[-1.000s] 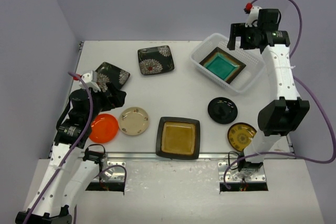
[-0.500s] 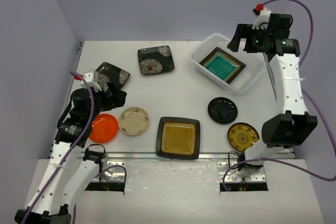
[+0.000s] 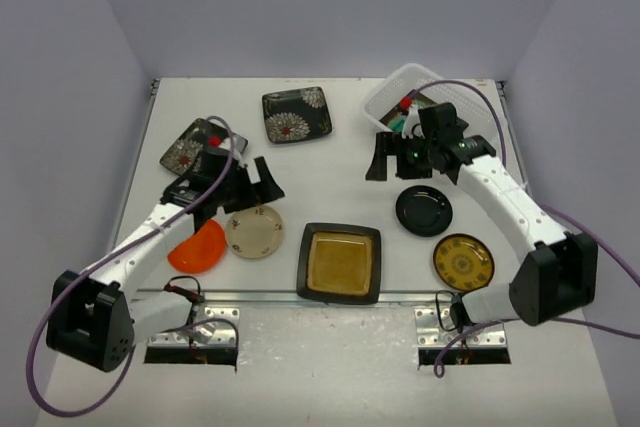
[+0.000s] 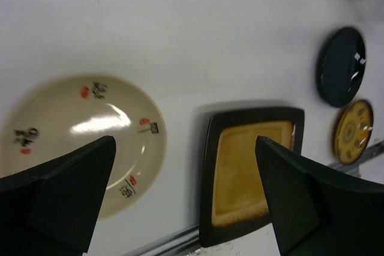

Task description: Place the plates into the plastic bin on the countertop

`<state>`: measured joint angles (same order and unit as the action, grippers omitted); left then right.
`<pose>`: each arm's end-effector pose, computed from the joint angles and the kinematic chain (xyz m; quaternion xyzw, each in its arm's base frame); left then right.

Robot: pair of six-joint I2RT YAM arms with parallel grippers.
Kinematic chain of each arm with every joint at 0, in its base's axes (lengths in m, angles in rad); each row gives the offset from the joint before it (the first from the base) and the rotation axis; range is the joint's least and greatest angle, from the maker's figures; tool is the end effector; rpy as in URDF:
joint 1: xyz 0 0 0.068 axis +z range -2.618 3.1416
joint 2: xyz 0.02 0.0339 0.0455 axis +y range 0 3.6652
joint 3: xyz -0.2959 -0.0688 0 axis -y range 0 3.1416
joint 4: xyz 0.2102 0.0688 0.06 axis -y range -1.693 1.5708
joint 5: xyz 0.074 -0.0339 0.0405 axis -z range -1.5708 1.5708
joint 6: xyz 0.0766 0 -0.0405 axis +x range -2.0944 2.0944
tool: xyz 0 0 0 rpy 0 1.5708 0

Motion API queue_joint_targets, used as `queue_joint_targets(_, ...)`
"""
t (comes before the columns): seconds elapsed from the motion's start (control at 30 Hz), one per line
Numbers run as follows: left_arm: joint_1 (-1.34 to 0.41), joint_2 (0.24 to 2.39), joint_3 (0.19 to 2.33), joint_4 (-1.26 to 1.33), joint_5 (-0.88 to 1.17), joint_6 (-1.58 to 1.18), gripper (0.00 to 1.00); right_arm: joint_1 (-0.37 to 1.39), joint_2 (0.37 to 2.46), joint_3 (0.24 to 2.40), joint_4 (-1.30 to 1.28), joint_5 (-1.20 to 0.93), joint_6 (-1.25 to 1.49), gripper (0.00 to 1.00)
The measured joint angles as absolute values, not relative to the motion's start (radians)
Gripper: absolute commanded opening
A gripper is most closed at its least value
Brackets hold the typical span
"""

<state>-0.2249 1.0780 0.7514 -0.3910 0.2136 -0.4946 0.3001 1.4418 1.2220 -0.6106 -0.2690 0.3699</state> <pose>0.2016 -0.0628 0.2657 -0.0780 0.9029 -0.2357 0.3509 0.2805 0.1081 0.3105 -0.0163 0.9250 0.2359 0.2975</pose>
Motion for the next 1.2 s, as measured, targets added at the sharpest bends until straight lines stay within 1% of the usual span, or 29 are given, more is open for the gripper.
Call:
queue_joint_targets(0.1,-0.431,1.166,0.677,-0.327,0.222,-0.567,1.00,0.303,1.297,1.022,-0.586,-0.301,0.410,0.99)
queue_joint_targets(0.17,-0.553,1.187,0.633,-0.304,0.224,-0.607,1.00,0.303,1.215,0.950,-0.572,-0.325,0.427,0.99)
queue_joint_targets(0.23,-0.630,1.183,0.590,-0.279,0.220,-0.645,1.00,0.303,1.144,0.901,-0.545,-0.348,0.442,0.99)
queue_joint_targets(0.4,-0.696,1.176,0.498,-0.196,0.185,-0.727,0.98,0.303,1.022,0.787,-0.475,-0.402,0.462,0.99)
queue_joint_targets(0.5,-0.712,1.202,0.453,-0.144,0.174,-0.755,0.93,0.303,0.991,0.730,-0.457,-0.451,0.471,0.99)
queue_joint_targets(0.6,-0.717,1.230,0.425,-0.089,0.177,-0.776,0.83,0.304,0.973,0.701,-0.449,-0.495,0.483,0.99)
queue_joint_targets(0.67,-0.720,1.247,0.420,-0.045,0.178,-0.782,0.68,0.304,0.960,0.699,-0.443,-0.514,0.492,0.99)
queue_joint_targets(0.7,-0.720,1.257,0.417,-0.023,0.181,-0.783,0.58,0.304,0.953,0.699,-0.439,-0.521,0.495,0.99)
queue_joint_targets(0.73,-0.720,1.266,0.412,0.001,0.185,-0.785,0.52,0.304,0.944,0.699,-0.432,-0.528,0.497,0.99)
queue_joint_targets(0.77,-0.721,1.277,0.406,0.027,0.191,-0.787,0.48,0.304,0.934,0.697,-0.423,-0.533,0.498,0.99)
queue_joint_targets(0.8,-0.721,1.293,0.398,0.047,0.196,-0.789,0.40,0.304,0.925,0.694,-0.417,-0.536,0.498,0.99)
queue_joint_targets(0.83,-0.720,1.308,0.393,0.064,0.204,-0.792,0.30,0.304,0.918,0.689,-0.410,-0.537,0.499,0.99)
queue_joint_targets(0.87,-0.720,1.321,0.389,0.080,0.214,-0.794,0.23,0.304,0.911,0.684,-0.403,-0.538,0.499,0.99)
queue_joint_targets(0.9,-0.721,1.335,0.389,0.099,0.223,-0.795,0.12,0.304,0.907,0.678,-0.397,-0.538,0.501,0.99)
queue_joint_targets(0.97,-0.720,1.369,0.389,0.127,0.234,-0.797,0.00,0.304,0.906,0.663,-0.393,-0.537,0.504,0.99)
queue_joint_targets(1.1,-0.721,1.389,0.394,0.176,0.264,-0.810,0.00,0.304,0.906,0.649,-0.405,-0.523,0.506,0.99)
queue_joint_targets(1.2,-0.721,1.370,0.395,0.149,0.251,-0.808,0.00,0.304,0.900,0.649,-0.409,-0.494,0.505,0.99)
